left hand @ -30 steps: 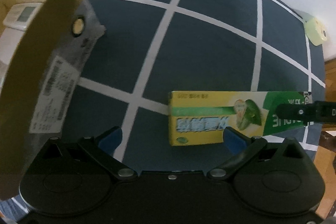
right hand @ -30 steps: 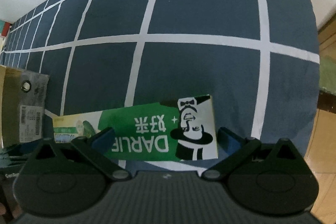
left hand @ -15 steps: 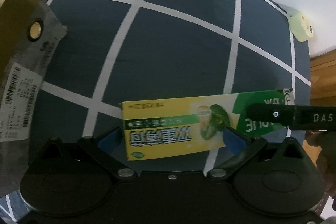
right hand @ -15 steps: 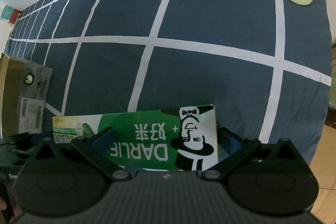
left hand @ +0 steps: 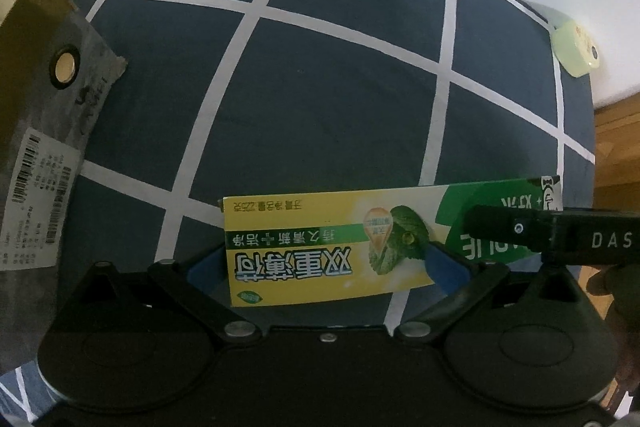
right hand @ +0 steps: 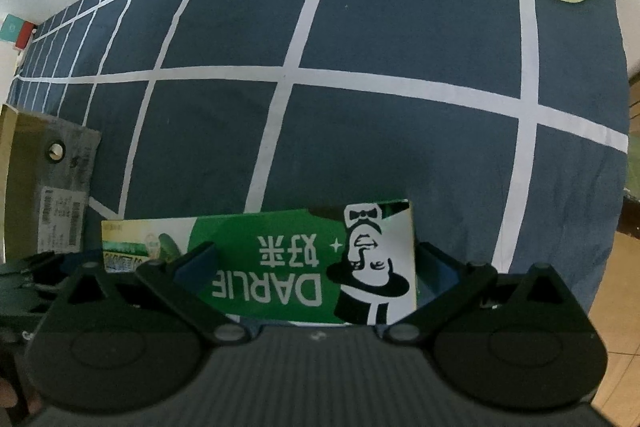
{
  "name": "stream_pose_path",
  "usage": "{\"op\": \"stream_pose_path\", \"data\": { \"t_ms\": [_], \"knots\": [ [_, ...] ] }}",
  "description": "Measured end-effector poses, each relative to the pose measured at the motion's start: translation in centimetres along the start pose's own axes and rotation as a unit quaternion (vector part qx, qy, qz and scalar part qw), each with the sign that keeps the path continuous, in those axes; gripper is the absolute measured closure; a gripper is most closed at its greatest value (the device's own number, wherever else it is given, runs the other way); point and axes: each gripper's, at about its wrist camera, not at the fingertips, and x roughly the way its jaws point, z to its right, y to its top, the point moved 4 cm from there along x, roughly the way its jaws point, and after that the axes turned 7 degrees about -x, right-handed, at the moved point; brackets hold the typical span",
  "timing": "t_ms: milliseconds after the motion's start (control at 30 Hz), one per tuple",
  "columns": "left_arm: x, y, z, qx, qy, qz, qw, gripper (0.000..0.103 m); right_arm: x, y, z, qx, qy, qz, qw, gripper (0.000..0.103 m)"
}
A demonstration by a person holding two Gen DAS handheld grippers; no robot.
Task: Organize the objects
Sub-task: 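Lift the toothpaste box with both grippers and carry it over the box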
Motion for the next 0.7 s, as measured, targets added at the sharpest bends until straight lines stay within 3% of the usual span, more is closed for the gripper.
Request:
{"op": "stream_pose_path", "data": {
  "t_ms": [400,700],
  "knots": [
    [-4.5,-1.6,0.5,0.031,-0.008,0.025,0.9992,0.0,-4.2,-2.3,-1.6,0.007,-0.005,0.035,0.999,0.0],
    [-9.3,-3.7,-1.3,0.045,-0.024,0.052,0.9974,0.0,-8.0,-4.9,-5.6,0.01,-0.019,0.07,0.997,0.0]
  ]
}}
